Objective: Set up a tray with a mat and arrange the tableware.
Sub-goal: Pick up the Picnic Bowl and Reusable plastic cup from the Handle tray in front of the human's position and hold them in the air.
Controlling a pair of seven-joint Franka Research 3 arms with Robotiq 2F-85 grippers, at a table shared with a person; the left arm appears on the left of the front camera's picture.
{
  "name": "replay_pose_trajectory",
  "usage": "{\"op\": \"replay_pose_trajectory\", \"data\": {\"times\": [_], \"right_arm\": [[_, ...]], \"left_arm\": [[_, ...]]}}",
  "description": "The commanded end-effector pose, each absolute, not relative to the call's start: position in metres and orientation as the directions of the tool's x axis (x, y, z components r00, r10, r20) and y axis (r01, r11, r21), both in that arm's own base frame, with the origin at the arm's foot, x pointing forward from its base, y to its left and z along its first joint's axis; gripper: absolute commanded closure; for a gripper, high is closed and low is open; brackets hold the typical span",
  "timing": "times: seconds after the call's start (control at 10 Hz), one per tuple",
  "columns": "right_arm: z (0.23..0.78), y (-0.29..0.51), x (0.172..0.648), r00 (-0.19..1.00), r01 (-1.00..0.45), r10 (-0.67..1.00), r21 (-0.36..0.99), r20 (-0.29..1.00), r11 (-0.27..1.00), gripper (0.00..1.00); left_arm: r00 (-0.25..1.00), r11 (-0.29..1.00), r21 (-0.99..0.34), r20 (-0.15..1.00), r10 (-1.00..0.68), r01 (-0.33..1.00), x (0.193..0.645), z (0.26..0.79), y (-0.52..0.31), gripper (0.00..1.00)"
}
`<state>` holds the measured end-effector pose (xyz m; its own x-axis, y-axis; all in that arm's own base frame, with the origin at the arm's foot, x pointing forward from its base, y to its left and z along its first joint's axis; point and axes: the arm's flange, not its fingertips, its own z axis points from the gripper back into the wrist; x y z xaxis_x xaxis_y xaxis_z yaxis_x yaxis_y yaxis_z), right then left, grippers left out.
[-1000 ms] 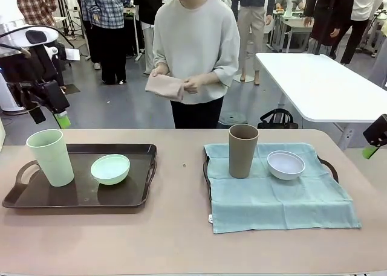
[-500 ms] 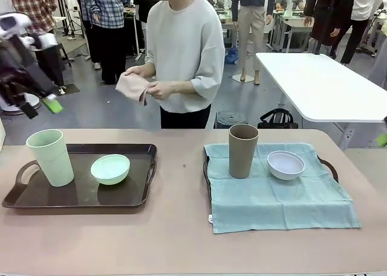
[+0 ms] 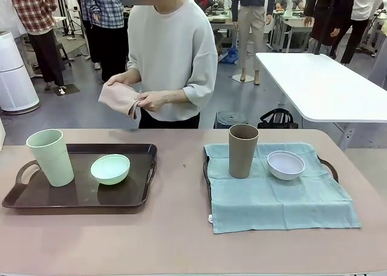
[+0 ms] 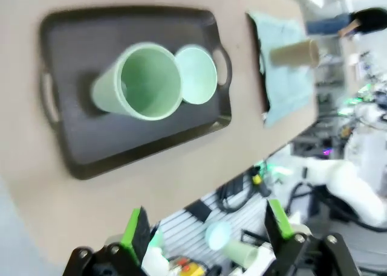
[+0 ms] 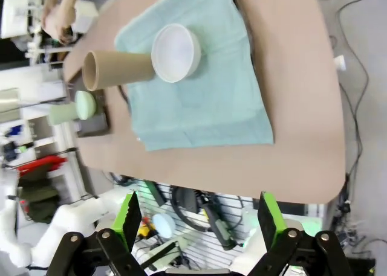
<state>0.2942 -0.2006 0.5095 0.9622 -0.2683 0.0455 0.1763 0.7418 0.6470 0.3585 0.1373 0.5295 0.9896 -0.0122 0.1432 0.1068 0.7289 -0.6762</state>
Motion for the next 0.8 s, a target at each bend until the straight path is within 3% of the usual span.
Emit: {"op": "replay_pose_trajectory", "data": {"times": [0.0,0.3,0.7], "right_arm": [[0.500,-0.222,0.293,0.966,0.128,-0.255,0.785,0.040,0.607,0.00],[0.487,-0.239,0.273,0.961,0.087,-0.269,0.846,0.068,0.526,0.00],[0.484,-0.237,0.268,0.955,0.114,-0.290,0.838,0.054,0.533,0.00]], "left_arm": [[0.985,0.622,-0.778,0.162,0.066,0.087,0.360,0.498,0.167,0.00],[0.973,0.542,-0.837,0.181,0.145,0.075,0.355,0.472,0.198,0.00],[0.975,0.562,-0.826,0.152,0.164,0.034,0.354,0.469,0.202,0.00]]}}
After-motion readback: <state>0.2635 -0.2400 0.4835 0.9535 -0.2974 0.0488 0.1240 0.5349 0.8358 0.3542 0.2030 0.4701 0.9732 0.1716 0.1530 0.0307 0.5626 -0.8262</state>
